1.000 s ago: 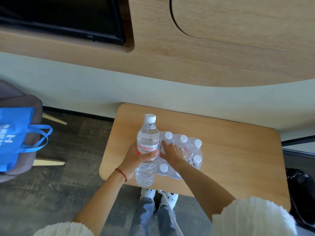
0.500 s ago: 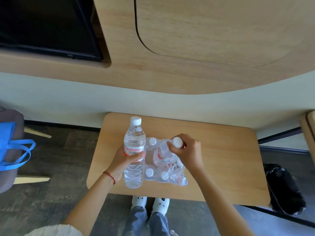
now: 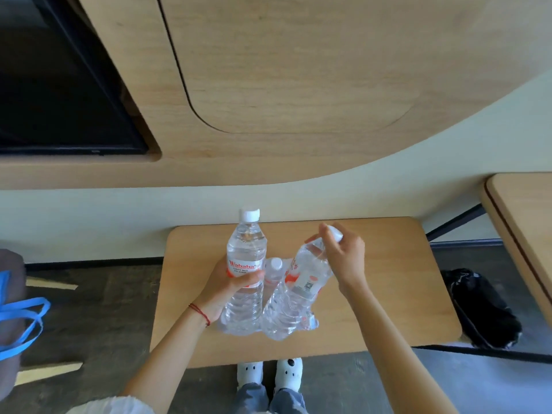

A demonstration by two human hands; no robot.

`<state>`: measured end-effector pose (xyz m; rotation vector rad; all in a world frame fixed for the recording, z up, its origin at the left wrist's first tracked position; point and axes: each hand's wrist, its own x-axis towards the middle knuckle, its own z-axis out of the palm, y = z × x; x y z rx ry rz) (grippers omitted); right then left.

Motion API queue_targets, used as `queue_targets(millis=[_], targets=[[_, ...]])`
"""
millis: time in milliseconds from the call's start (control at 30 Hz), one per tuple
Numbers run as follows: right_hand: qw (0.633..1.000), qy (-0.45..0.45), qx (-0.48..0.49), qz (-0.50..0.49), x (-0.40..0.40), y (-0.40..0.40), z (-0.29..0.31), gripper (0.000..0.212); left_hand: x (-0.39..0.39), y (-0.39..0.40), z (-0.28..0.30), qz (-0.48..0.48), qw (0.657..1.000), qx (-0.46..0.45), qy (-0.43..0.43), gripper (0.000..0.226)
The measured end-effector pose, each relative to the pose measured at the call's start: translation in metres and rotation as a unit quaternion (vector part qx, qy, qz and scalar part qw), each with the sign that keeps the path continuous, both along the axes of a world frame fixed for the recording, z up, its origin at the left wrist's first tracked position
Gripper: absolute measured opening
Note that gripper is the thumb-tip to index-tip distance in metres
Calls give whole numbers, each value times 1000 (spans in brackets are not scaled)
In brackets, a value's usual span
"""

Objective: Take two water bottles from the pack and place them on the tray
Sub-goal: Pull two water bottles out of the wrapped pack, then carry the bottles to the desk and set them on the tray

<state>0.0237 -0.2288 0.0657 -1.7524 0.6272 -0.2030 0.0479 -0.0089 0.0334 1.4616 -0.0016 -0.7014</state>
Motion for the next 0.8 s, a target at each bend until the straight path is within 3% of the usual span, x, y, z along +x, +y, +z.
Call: queue_targets(millis=[100,200,367,500,700,800], targets=[[990,37,73,-114,-10,-23,6,41,3,-13,8,-37,999,8,-9,58],[975,39,98,-197,-22,-52,21,36,-1,-38,16,-61,998,10,-14,61],[977,35,11,-211,-55,-107,53,33,-29,-108,33,-110,993,21,-27,63],[971,35,-66,-227,-103,-171,75,36,-67,-180,43,-157,987,19,-36,50],[959,37,-85,-268,-204,-288,101,36,-144,-307,63,-211,976,10,-47,48],[941,45,-87,-323,-255,-351,110,40,-178,-373,72,-246,968,14,-52,61]])
